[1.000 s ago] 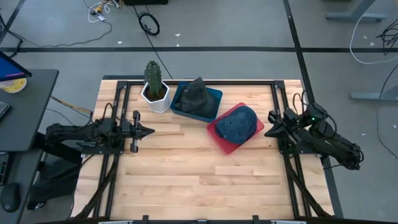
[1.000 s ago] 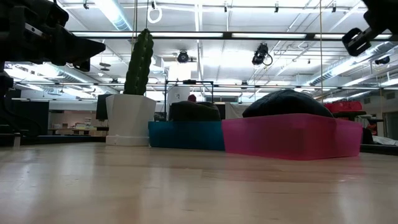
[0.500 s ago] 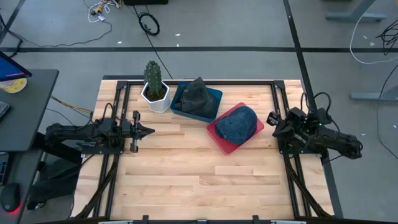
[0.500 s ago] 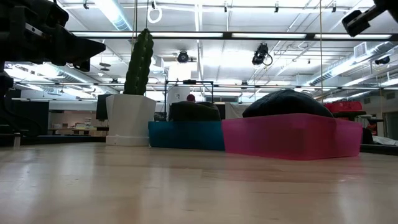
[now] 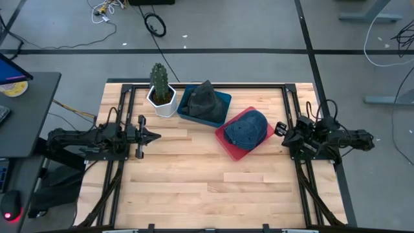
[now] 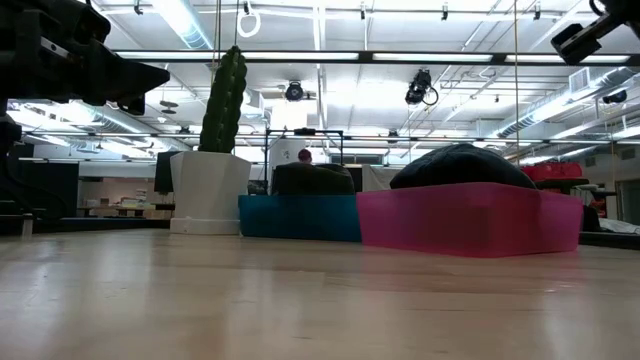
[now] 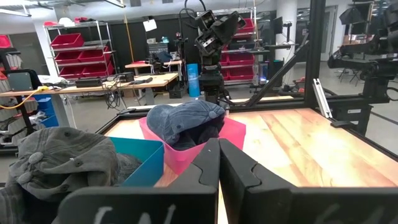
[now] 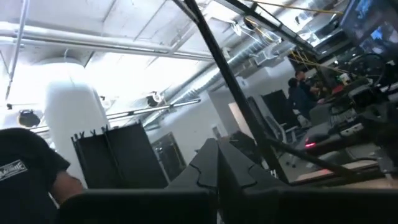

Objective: Pick & Place hat
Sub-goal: Return to Home Position

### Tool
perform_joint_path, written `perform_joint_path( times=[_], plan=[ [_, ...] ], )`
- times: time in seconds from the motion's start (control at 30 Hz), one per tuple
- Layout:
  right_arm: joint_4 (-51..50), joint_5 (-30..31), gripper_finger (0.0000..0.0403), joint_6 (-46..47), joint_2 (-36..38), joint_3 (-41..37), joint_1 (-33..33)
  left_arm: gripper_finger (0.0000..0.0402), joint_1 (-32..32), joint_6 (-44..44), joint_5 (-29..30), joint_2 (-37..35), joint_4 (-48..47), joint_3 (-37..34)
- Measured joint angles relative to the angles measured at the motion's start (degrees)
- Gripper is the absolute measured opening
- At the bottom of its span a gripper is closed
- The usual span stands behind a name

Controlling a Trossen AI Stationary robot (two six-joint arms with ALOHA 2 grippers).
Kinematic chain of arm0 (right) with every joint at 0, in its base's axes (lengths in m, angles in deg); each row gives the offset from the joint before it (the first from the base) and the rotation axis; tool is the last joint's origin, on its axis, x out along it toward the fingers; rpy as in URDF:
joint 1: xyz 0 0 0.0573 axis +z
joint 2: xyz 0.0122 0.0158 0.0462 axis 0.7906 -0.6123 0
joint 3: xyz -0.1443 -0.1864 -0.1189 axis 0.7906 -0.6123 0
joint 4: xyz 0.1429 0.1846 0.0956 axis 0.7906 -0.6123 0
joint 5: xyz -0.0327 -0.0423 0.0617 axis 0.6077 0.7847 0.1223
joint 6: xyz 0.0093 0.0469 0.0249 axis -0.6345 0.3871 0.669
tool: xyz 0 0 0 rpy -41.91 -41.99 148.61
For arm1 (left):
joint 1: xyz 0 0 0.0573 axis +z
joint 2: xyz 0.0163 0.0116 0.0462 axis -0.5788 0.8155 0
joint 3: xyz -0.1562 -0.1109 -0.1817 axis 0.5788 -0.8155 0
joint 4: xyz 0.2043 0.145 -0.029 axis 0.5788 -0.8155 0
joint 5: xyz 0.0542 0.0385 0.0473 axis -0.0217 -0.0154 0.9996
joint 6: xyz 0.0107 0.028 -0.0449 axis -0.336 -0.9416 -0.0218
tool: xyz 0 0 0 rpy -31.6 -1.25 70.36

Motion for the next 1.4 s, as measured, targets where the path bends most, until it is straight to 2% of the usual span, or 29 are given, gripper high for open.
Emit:
perform_joint_path(
  times=[0.2, 0.5, 0.73, 0.9, 1.1, 1.4],
  plan=[
    [-3.39, 7.79, 0.0, -9.81, 0.0, -0.02, 5.0, 0.0003, 0.0, 0.01, 0.0, 0.0, 0.02, 0.0],
    [-10.97, 10.32, 0.0, -21.6, 0.0, -0.02, 3.76, 0.0003, 0.01, 0.01, -0.02, 0.0, -0.01, 0.0],
    [-12.56, 9.63, 0.0, -24.31, 0.0, -0.02, 1.94, 0.0003, 0.02, 0.0, 0.0, 0.0, -0.01, 0.0],
    [-5.33, 9.32, 0.0, -21.82, 0.0, -3.1, 1.06, 0.0003, 0.02, 0.01, -0.02, 0.0, -0.01, 0.0],
    [-6.6, 9.49, 0.0, -22.96, 0.0, -3.3, 1.09, 0.0003, 0.02, 0.02, 0.0, 0.0, -0.01, 0.0],
    [-22.92, 14.66, 0.0, -30.85, 0.0, -3.28, 1.07, 0.0003, 0.02, 0.0, 0.0, 0.0, -0.01, 0.0]
  ],
)
